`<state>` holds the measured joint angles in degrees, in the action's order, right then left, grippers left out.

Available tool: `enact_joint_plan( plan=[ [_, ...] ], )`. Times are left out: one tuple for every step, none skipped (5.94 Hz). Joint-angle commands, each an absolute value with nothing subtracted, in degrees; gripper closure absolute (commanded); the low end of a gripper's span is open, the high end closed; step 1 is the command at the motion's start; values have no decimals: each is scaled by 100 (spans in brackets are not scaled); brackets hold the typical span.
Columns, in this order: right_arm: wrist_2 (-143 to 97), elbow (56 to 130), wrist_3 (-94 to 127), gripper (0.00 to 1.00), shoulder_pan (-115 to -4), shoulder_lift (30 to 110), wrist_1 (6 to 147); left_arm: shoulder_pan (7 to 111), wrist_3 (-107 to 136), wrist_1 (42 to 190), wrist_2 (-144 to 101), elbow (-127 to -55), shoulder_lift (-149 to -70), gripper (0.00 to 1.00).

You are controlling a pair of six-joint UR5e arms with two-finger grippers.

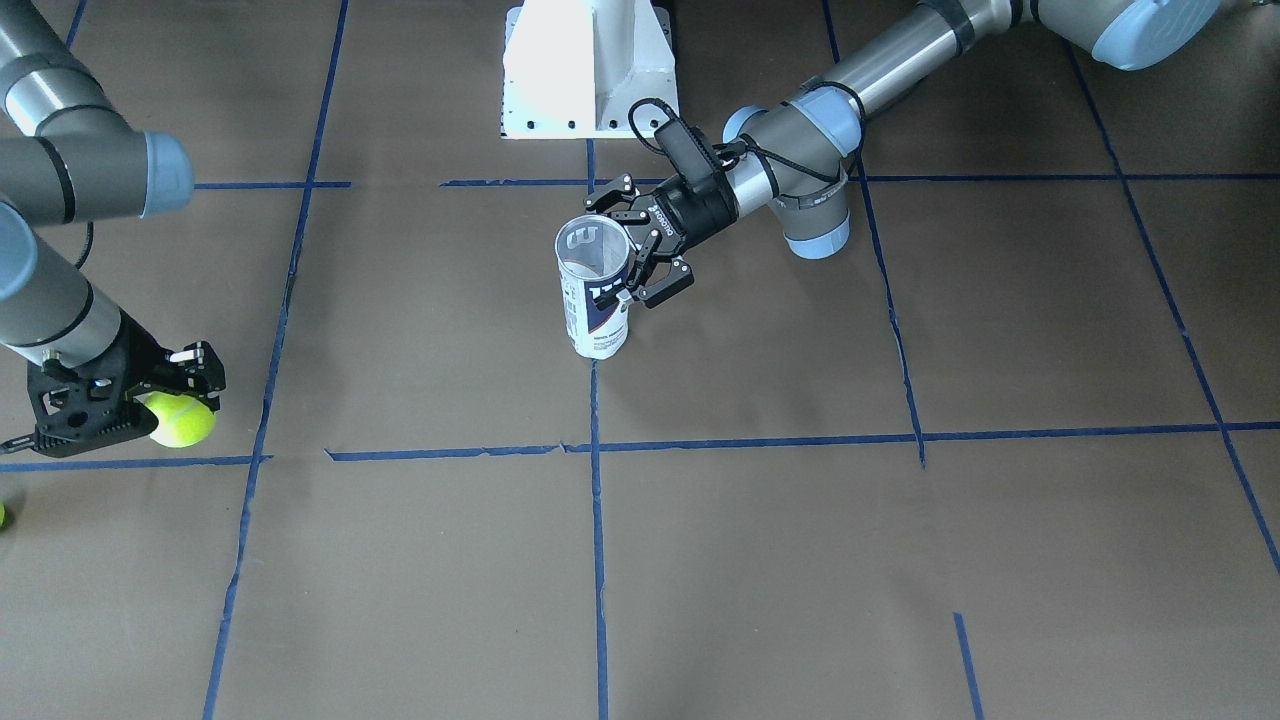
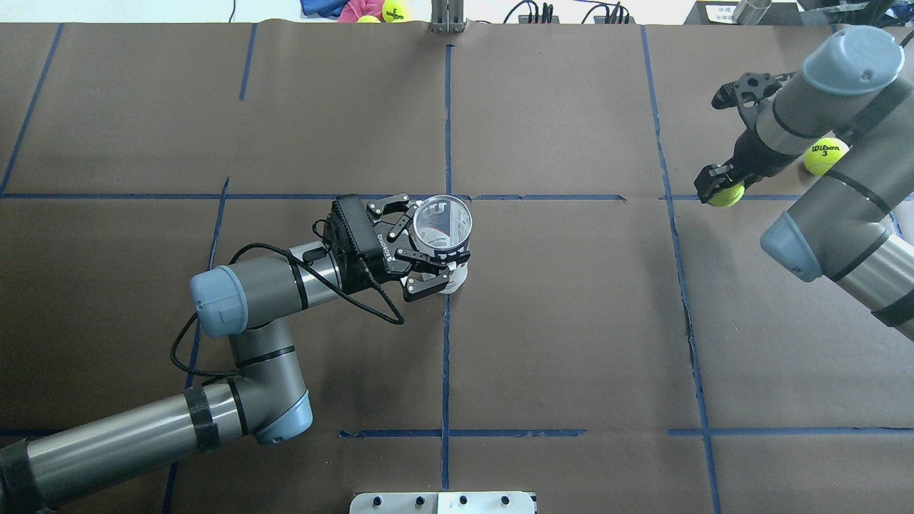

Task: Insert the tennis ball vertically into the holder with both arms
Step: 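Carry the ball with the right gripper above the tube's open end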

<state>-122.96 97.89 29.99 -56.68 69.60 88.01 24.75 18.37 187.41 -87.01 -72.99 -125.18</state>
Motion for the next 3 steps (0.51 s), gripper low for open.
enact_joint_plan(
  plan=[
    [-12427, 10903, 4072, 89, -5643, 6444, 9728, 2461, 1837, 18764, -8701, -7295, -12507, 14],
    [-12506, 11229, 4870, 89, -5469, 6199, 9747, 2470, 1837, 18765, -8701, -7304, -12498, 14],
    [-12507, 11380, 5591, 89, -5241, 5900, 9756, 2461, 1837, 18765, -8701, -7295, -12489, 14]
  ],
)
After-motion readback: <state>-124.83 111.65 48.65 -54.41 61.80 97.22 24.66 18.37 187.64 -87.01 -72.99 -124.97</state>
